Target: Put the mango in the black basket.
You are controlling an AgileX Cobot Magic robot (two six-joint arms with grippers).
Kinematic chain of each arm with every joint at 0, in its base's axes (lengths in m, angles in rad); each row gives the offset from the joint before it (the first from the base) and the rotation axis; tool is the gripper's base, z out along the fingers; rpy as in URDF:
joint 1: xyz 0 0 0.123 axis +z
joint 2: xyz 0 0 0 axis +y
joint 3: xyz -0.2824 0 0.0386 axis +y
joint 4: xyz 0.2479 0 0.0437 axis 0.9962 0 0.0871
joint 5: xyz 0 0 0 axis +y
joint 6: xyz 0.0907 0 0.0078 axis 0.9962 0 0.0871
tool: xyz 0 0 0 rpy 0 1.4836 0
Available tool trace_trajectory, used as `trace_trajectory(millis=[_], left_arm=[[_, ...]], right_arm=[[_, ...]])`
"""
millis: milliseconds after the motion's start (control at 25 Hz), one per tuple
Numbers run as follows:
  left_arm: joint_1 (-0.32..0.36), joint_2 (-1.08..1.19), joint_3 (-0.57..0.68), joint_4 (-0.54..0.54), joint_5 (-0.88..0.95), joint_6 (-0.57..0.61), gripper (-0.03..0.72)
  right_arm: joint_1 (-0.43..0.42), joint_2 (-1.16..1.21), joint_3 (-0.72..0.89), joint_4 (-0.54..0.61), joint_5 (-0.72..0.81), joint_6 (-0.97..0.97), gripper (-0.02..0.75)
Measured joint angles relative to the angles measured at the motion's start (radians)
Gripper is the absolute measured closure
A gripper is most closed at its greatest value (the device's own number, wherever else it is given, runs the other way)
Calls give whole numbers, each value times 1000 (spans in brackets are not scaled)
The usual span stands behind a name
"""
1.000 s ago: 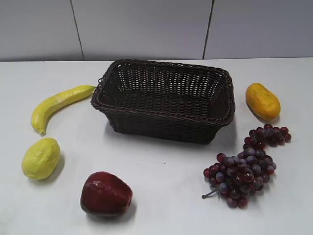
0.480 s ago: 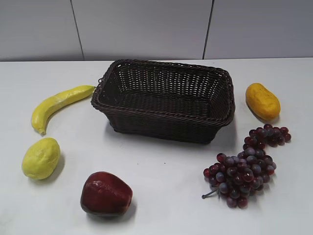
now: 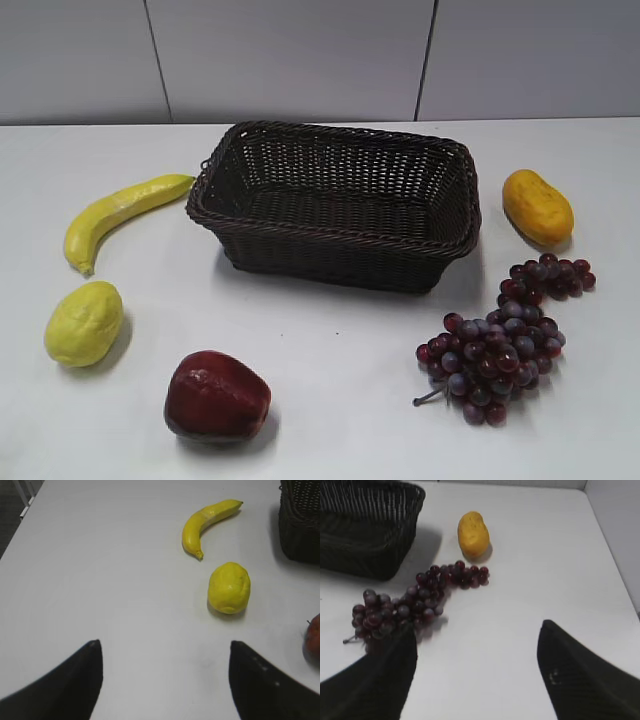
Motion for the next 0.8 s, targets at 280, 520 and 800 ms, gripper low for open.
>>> trace_trajectory(millis=[280, 520, 800], left_arm=[[0, 0, 0, 0, 0, 0, 99], [0, 0, 0, 0, 0, 0, 99], [0, 0, 0, 0, 0, 0, 99]], right_arm=[[0, 253, -12, -4, -385, 6, 63], [0, 621, -34, -6, -649, 6, 63], [0, 1146, -279, -8, -585, 8, 63]])
